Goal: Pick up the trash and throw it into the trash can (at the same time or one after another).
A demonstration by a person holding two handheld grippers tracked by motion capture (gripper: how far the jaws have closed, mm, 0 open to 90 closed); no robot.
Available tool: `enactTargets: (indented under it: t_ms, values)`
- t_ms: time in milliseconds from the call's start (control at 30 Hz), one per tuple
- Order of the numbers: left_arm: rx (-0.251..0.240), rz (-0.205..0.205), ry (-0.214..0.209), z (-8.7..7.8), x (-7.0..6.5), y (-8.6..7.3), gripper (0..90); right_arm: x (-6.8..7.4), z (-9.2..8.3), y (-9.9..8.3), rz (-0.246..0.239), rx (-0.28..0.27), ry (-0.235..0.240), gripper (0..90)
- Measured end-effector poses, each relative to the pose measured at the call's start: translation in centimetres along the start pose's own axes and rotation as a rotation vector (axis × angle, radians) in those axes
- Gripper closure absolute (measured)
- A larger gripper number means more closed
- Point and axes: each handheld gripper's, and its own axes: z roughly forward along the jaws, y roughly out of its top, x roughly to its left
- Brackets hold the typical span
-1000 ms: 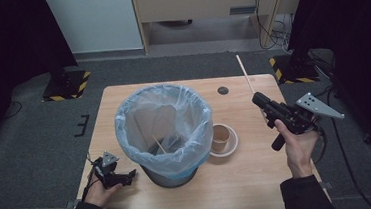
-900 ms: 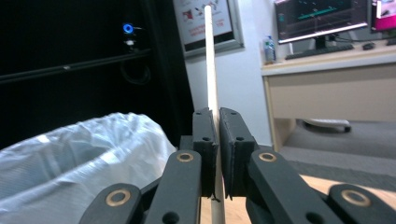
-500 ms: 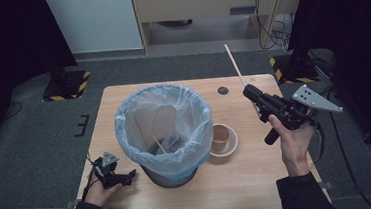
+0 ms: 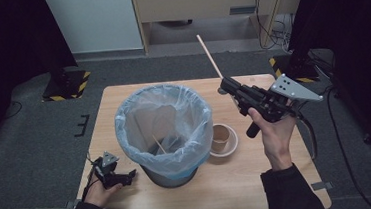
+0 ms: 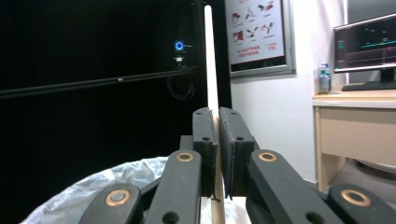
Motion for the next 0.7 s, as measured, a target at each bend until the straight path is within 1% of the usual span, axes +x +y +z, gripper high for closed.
enactTargets:
  t_ms: [33,200,233,367,433,467,667,700]
  values:
    - [0.0,0.0,0.0,0.0,0.0,0.0,0.0,0.0,0.0,0.0,0.0,0.0,0.0,85.9]
    - [0.0,0.0,0.0,0.0,0.0,0.0,0.0,1.3,1.7,0.0,0.002,0.001,0.041,85.9]
    - [0.0,0.0,0.0,0.0,0.0,0.0,0.0,1.3,1.7,0.0,0.002,0.001,0.041,85.9]
    - [0.0,0.0,-0.001,0.0,0.0,0.0,0.0,2.1,2.9,0.0,-0.01,0.012,0.064,85.9]
    - [0.0,0.001,-0.001,0.0,0.0,0.0,0.0,2.3,3.0,0.0,-0.004,0.01,0.072,85.9]
    - [0.0,0.0,-0.001,0.0,0.0,0.0,0.0,2.5,3.4,0.0,-0.012,0.015,0.075,85.9]
    - [0.0,0.0,-0.001,0.0,0.0,0.0,0.0,3.1,4.2,0.0,-0.014,0.022,0.093,85.9]
    - [0.0,0.001,-0.001,0.0,0.0,0.0,0.0,3.2,4.3,0.0,-0.006,0.018,0.1,85.9]
